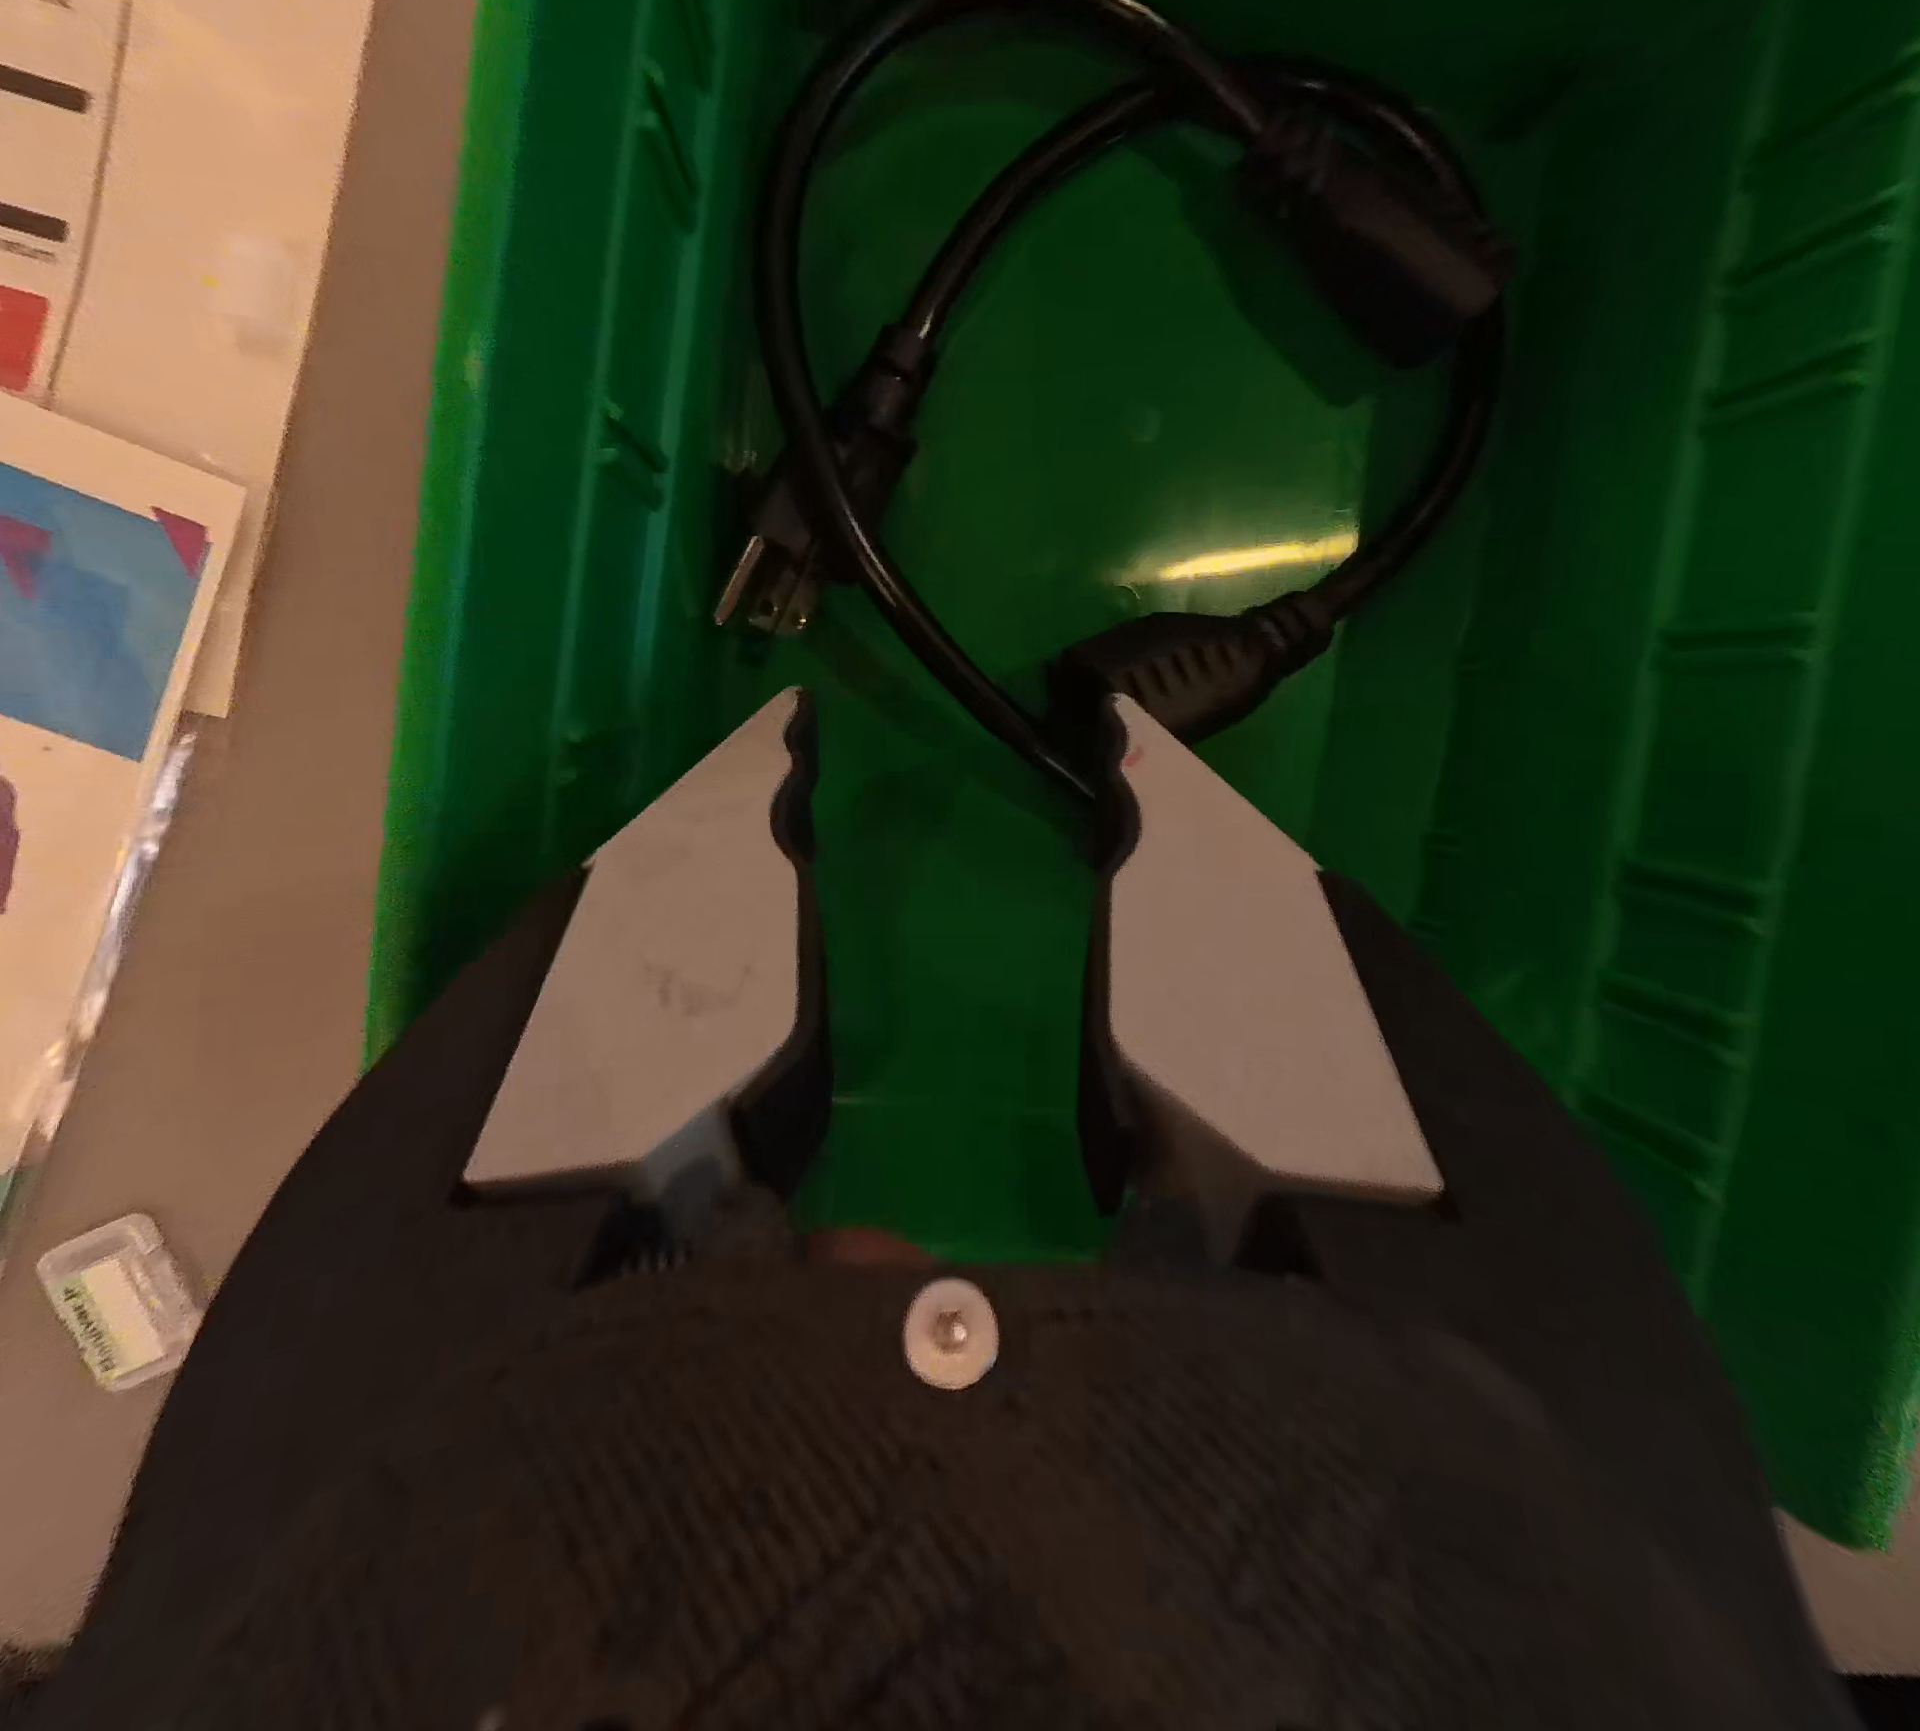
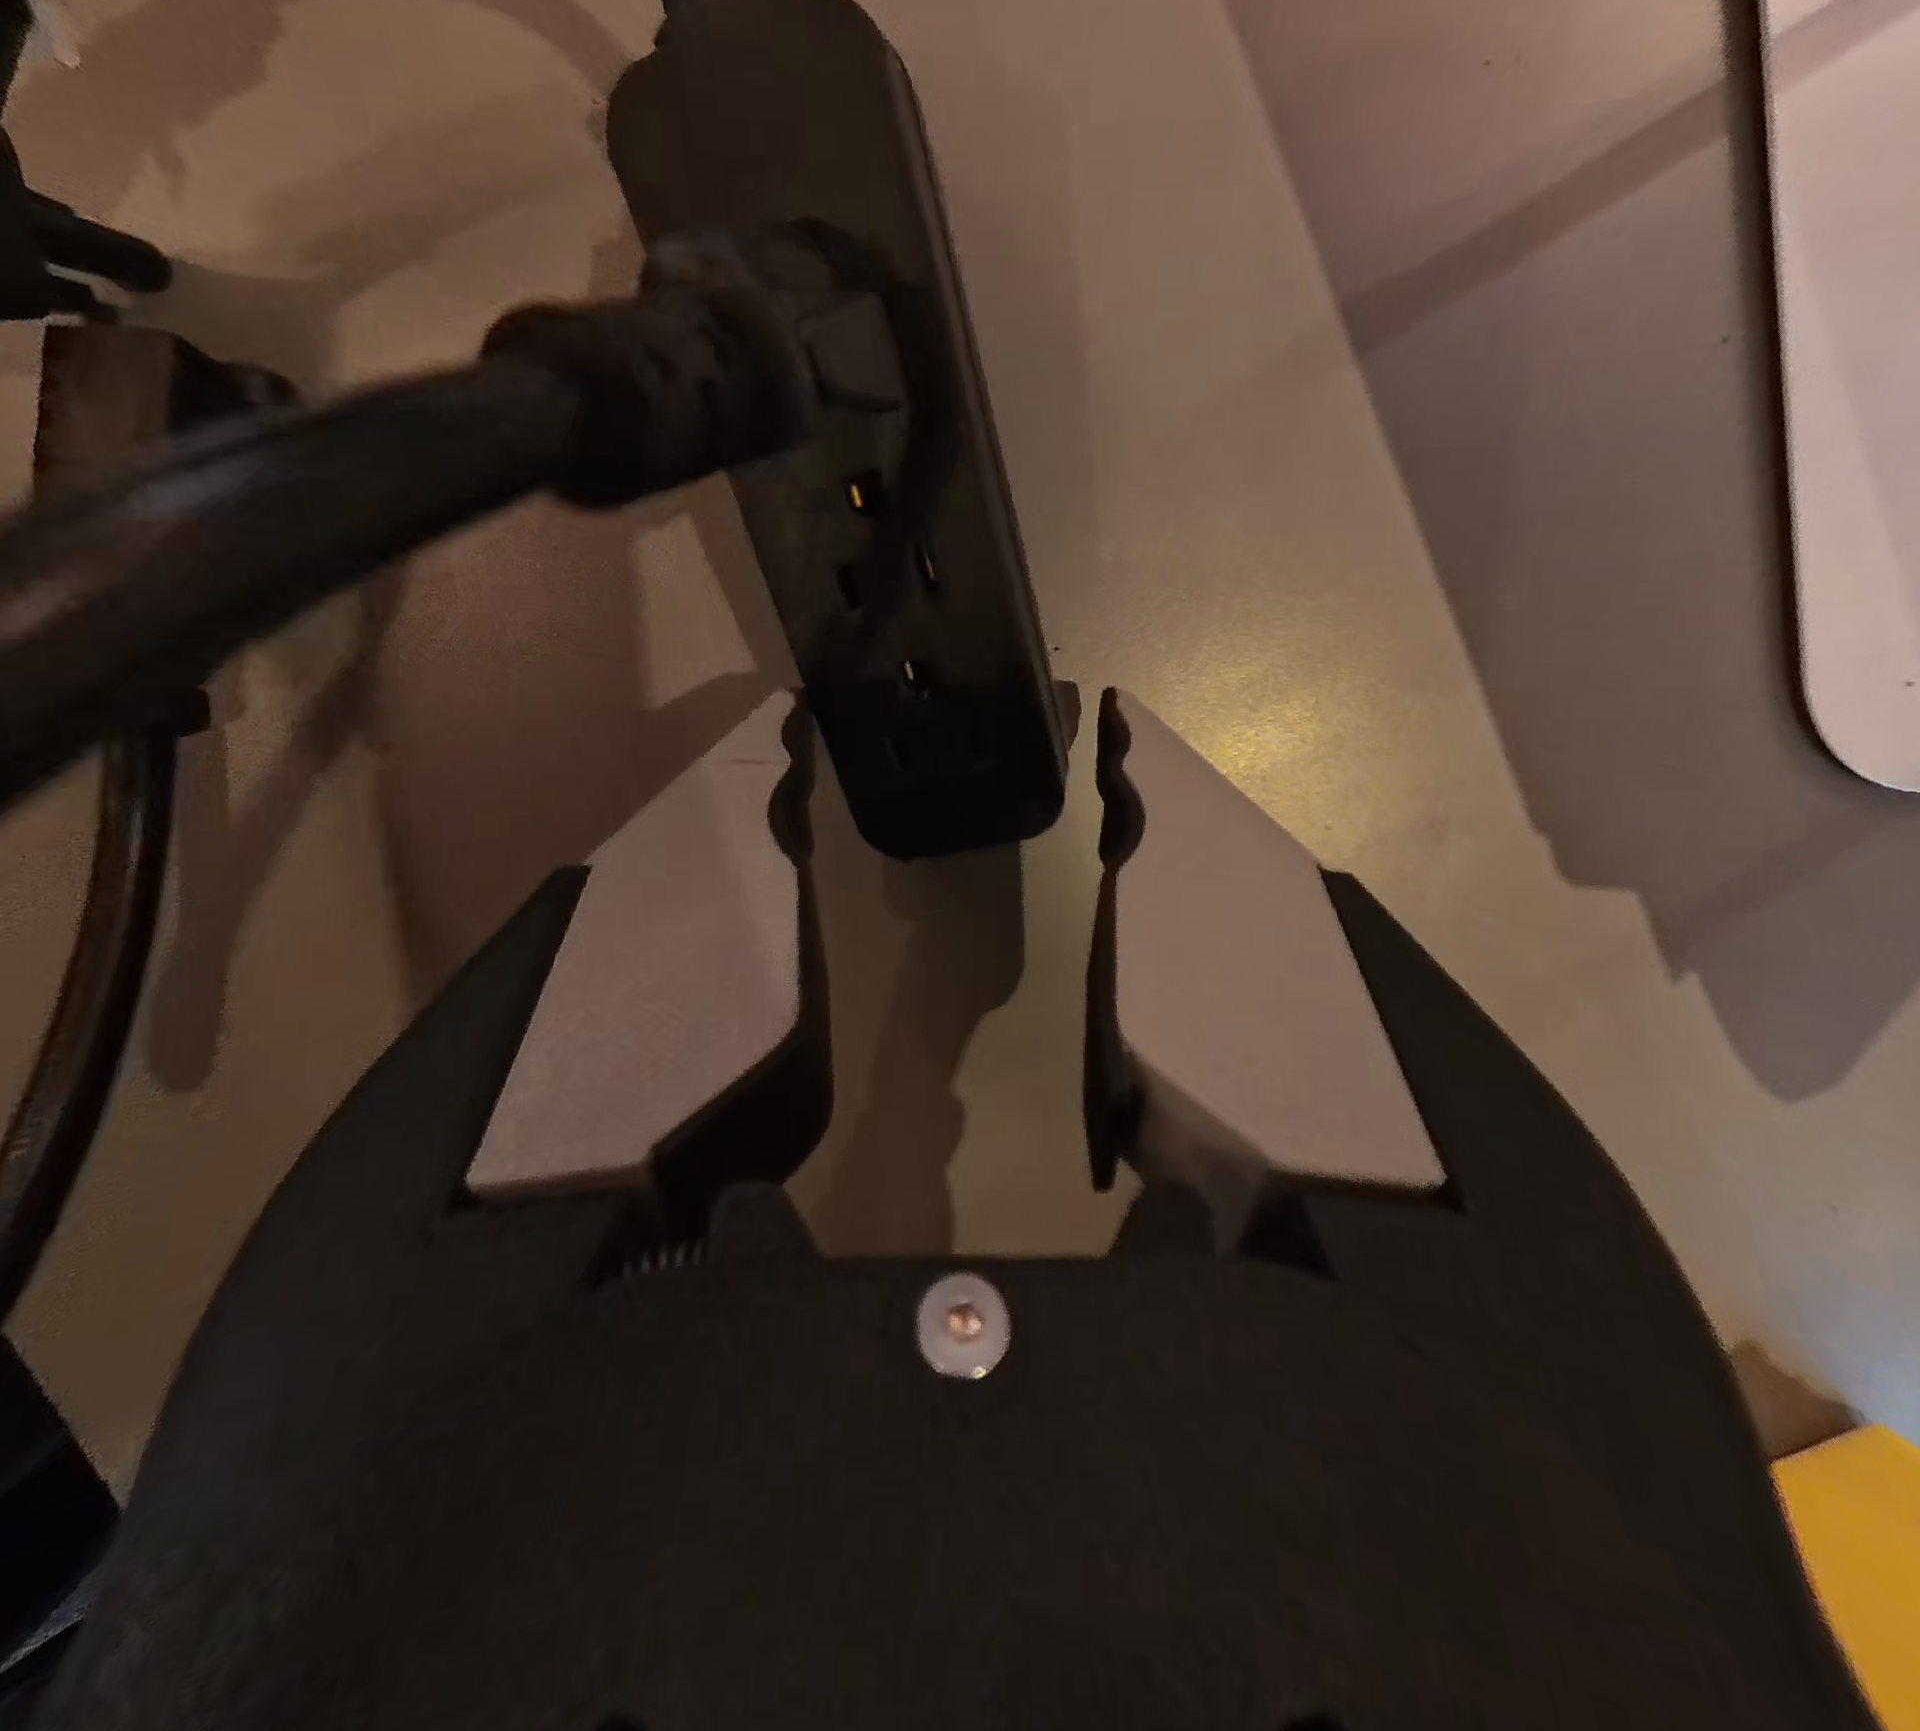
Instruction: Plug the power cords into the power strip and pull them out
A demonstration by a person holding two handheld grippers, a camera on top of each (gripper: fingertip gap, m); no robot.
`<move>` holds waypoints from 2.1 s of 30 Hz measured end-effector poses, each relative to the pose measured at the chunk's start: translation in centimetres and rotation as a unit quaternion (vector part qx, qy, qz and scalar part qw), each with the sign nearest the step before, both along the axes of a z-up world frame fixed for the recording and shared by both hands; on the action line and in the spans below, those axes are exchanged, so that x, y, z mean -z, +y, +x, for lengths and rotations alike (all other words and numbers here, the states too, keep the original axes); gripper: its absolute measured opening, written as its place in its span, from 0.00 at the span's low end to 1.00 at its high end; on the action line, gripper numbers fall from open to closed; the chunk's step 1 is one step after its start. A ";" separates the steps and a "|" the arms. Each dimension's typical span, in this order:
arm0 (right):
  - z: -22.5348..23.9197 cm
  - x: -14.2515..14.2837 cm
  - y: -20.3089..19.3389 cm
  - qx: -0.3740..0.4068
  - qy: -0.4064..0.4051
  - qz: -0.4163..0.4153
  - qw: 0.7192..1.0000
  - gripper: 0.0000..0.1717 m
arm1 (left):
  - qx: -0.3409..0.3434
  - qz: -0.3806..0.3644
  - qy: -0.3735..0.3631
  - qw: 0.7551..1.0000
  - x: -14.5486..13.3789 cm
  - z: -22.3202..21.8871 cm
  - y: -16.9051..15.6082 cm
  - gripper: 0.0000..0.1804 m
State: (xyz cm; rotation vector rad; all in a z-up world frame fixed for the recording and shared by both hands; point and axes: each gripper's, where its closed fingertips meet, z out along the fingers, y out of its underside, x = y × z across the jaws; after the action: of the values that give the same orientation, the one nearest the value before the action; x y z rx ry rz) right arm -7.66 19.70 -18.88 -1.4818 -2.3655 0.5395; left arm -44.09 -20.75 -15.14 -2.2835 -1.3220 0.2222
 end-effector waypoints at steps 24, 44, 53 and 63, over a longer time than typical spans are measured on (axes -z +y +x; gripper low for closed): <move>-0.5 -0.8 1.3 0.020 0.026 0.012 0.999 0.31 | -0.034 0.053 -0.038 0.997 3.7 -0.5 1.3 0.09; -0.2 -4.4 4.0 0.047 0.094 0.029 0.994 0.30 | 0.170 -0.108 0.423 0.883 -26.0 4.4 10.0 0.03; -1.3 -11.1 1.4 0.025 0.243 -0.096 0.965 0.30 | 0.337 0.101 0.418 0.838 -30.0 17.8 23.3 0.03; 0.1 -15.1 -2.4 -0.084 0.320 -0.203 0.922 0.24 | 0.498 0.242 0.348 0.756 -22.3 32.4 37.0 0.03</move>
State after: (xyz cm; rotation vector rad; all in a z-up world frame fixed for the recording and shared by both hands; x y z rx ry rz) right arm -7.58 17.26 -3.82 -1.0092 -1.9189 1.3871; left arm -11.66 16.28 7.14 -1.8257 0.2685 0.2641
